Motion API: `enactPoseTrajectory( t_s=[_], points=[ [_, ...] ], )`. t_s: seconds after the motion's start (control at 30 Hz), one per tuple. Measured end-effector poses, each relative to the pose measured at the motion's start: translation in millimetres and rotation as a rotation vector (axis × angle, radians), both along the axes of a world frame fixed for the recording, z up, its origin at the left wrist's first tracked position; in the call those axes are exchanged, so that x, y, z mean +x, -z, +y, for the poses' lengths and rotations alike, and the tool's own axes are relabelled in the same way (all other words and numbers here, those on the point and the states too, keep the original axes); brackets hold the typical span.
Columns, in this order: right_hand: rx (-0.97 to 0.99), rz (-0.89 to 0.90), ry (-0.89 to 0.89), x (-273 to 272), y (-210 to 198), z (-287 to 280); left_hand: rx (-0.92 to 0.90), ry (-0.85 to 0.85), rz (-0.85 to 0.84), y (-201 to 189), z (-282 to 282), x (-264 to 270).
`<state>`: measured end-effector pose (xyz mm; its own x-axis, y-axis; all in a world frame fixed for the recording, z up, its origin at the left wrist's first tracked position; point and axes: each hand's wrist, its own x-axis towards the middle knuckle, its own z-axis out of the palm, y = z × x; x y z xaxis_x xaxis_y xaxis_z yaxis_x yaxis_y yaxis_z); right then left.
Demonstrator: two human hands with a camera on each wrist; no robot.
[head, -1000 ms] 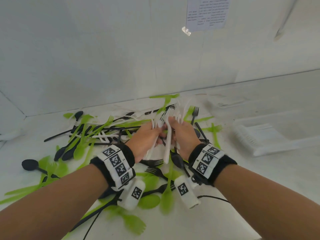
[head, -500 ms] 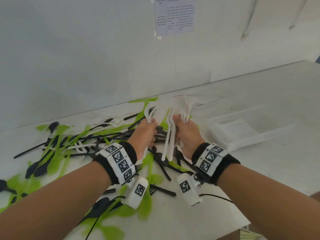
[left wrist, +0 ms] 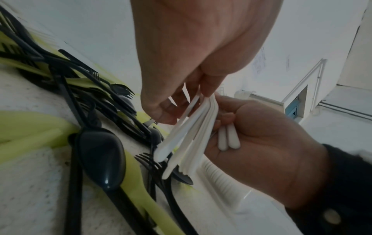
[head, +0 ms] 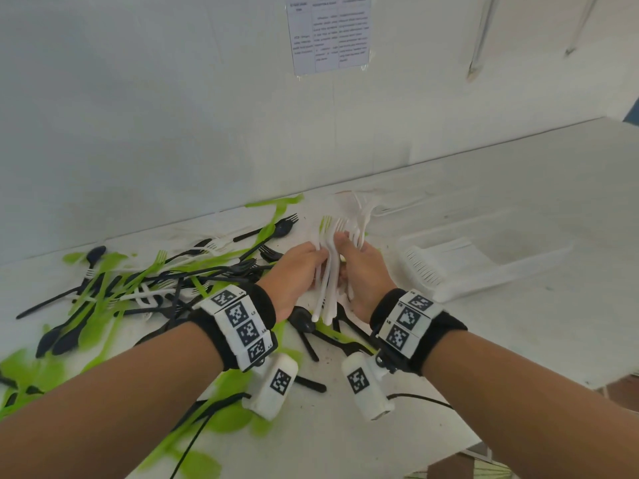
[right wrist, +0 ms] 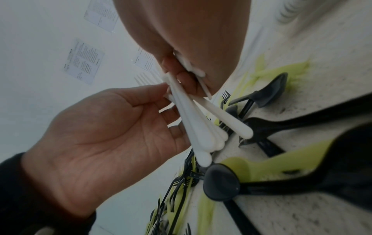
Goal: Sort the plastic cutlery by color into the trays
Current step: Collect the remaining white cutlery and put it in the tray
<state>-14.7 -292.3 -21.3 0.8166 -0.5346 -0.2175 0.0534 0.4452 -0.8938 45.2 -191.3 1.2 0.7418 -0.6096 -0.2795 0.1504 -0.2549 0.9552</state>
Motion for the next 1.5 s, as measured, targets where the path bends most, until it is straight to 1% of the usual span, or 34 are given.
enactPoseTrajectory(
  t_s=[0.2, 0.33, 0.43, 0.5, 0.67, 0.8, 0.93, 1.03, 1.13, 1.23, 1.3, 1.37, 1.43, 1.5],
  points=[
    [0.017, -0.018, -0.070, -11, -4, -17, -0.005, -0.055, 0.070, -9, -9, -4],
    [0.043, -0.060, -0.048, -20, -5, -30, -0.004, 0.017, 0.129, -16, -17, -17],
    [0.078, -0.063, -0.023, -24, -7, -31, 0.006, 0.107, 0.046, -17, -26, -30],
    [0.067, -0.045, -0.019, -25, -9, -28, -0.008, 0.158, 0.001, -19, -29, -37],
    [0.011, -0.002, -0.015, -24, -8, -26, 0.030, 0.213, -0.071, -22, -28, -39],
    [-0.072, 0.021, -0.019, -23, -10, -30, 0.110, 0.171, -0.050, -18, -34, -26],
    [-0.109, 0.019, -0.024, -20, -17, -40, 0.116, 0.194, -0.014, -19, -45, -17],
    [-0.148, 0.044, -0.019, -18, -24, -45, 0.123, 0.206, -0.043, -21, -51, -14],
    [-0.230, 0.085, -0.036, -18, -28, -57, 0.144, 0.227, -0.078, -26, -57, -8],
    [-0.256, 0.046, -0.062, -16, -27, -74, 0.190, 0.268, -0.020, -33, -66, -3],
    [-0.271, 0.022, -0.045, -14, -30, -87, 0.252, 0.306, -0.016, -38, -75, 2],
    [-0.355, 0.032, -0.061, -13, -34, -106, 0.344, 0.343, -0.064, -38, -87, 6],
    [-0.536, 0.075, -0.122, -11, -38, -130, 0.436, 0.374, -0.134, -37, -101, 11],
    [-0.710, 0.116, -0.139, -8, -39, -158, 0.491, 0.407, -0.234, -39, -115, 14]
  ],
)
